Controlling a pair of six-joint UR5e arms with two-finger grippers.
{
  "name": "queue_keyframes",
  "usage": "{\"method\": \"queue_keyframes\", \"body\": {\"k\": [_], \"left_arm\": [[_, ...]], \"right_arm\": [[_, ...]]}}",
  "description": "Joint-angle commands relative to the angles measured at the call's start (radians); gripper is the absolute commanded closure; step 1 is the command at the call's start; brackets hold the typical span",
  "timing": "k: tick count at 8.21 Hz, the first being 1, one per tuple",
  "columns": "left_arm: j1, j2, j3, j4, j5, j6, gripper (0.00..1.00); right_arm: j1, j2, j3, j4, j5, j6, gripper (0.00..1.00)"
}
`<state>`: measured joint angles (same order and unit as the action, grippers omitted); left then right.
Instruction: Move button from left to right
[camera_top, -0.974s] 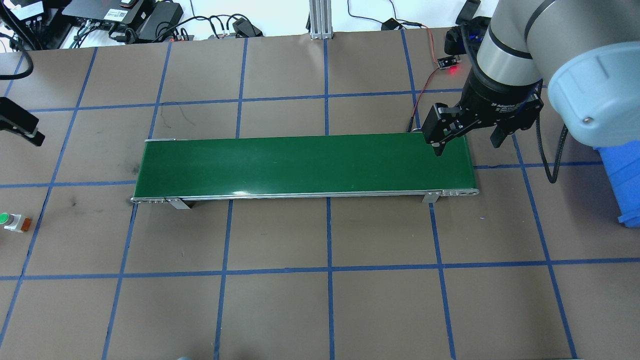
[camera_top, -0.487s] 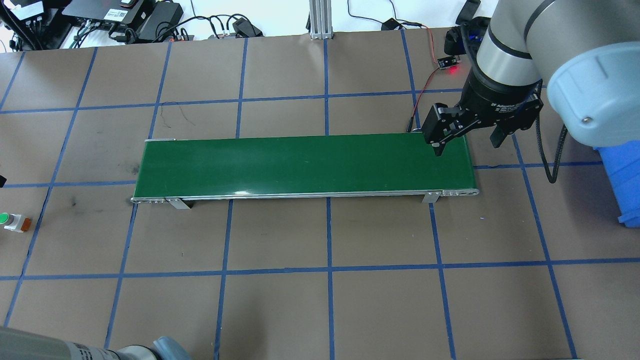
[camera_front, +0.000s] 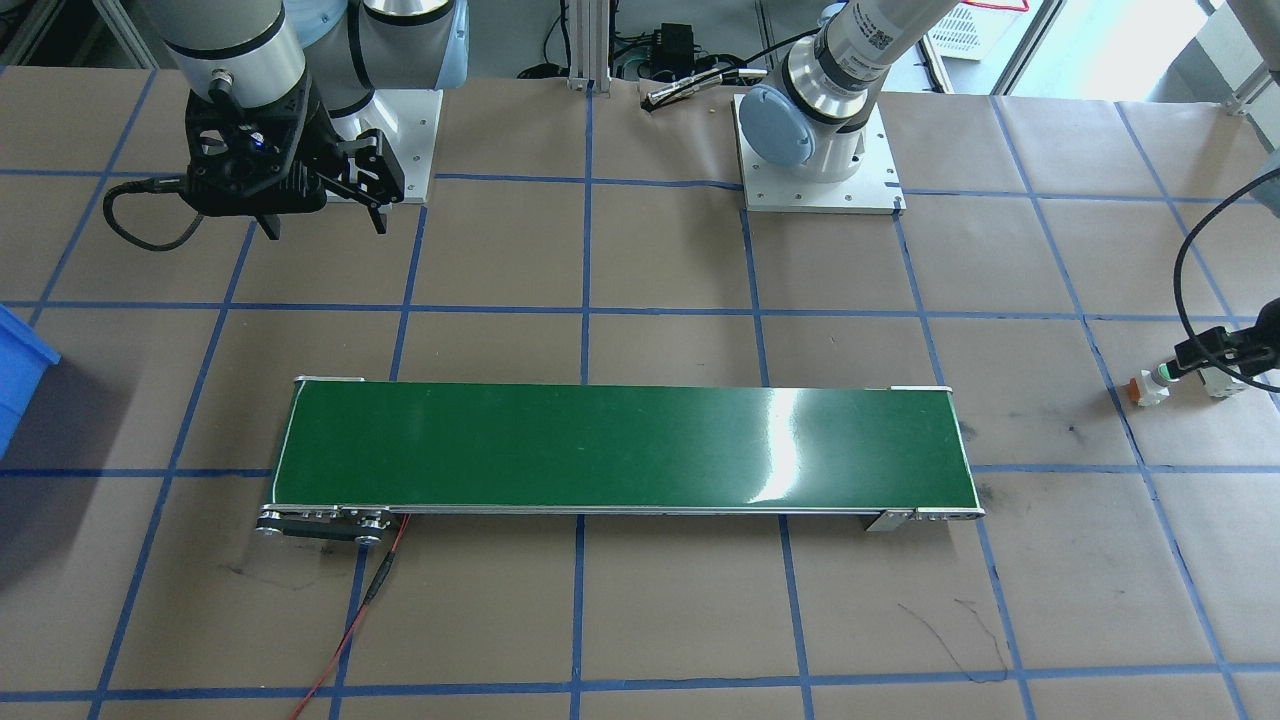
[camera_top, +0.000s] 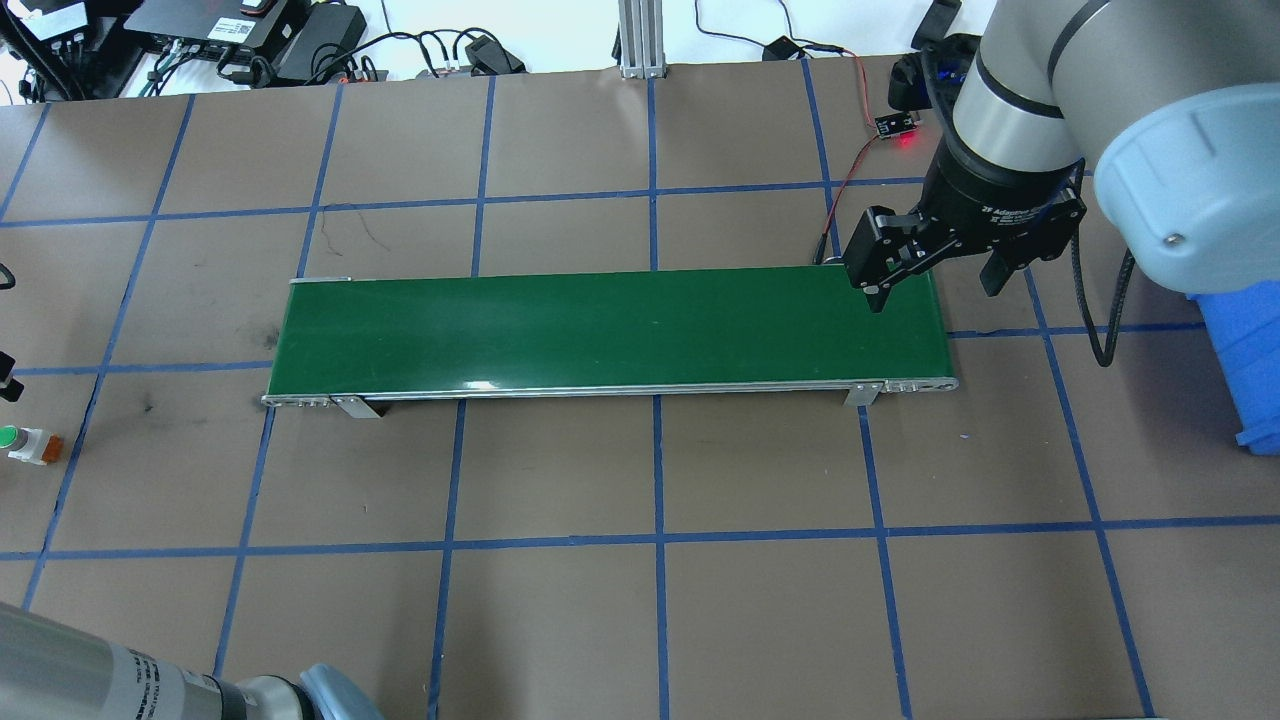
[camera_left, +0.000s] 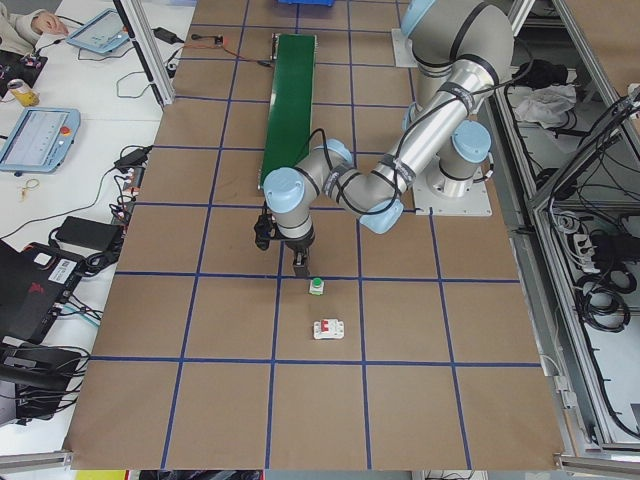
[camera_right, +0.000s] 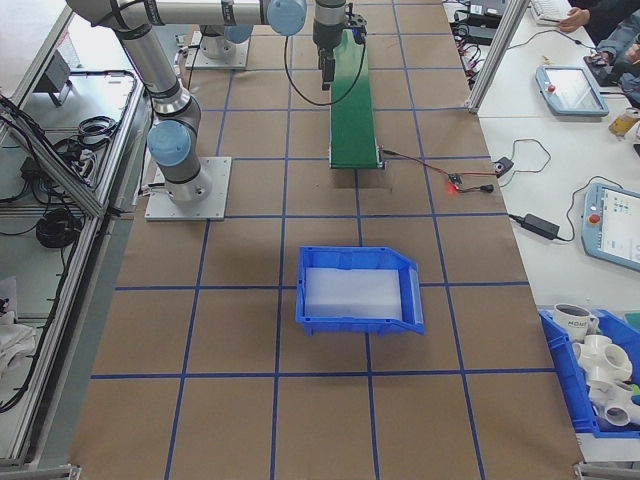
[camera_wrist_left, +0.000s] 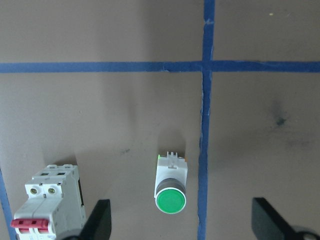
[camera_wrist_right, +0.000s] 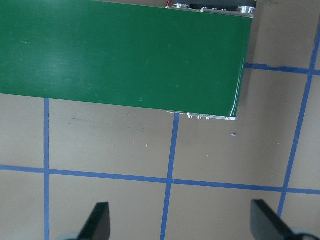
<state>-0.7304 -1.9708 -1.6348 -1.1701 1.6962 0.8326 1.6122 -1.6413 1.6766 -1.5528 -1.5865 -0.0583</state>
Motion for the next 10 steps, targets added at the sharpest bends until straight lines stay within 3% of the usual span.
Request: {"method": "queue_keyframes", "body": {"k": [1, 4, 5, 10], "left_arm": [[0.005, -0.060, -0.019, 0.023, 0.008, -0.006, 0.00], [0.023, -0.062, -0.086, 0.070, 0.022, 0.005, 0.00], [0.023, -0.059, -0.092, 0.073, 0.087, 0.011, 0.00], [0.025, -0.069, -0.119, 0.102, 0.094, 0.014, 0.00]], "right_arm": [[0.000, 0.000, 0.000, -0.001, 0.000, 0.000, 0.00], [0.002, 0.000, 0.000, 0.000, 0.000, 0.000, 0.00], [0.000, 0.000, 0.000, 0.000, -0.001, -0.003, 0.00], [0.000, 0.000, 0.000, 0.000, -0.001, -0.025, 0.00]]}}
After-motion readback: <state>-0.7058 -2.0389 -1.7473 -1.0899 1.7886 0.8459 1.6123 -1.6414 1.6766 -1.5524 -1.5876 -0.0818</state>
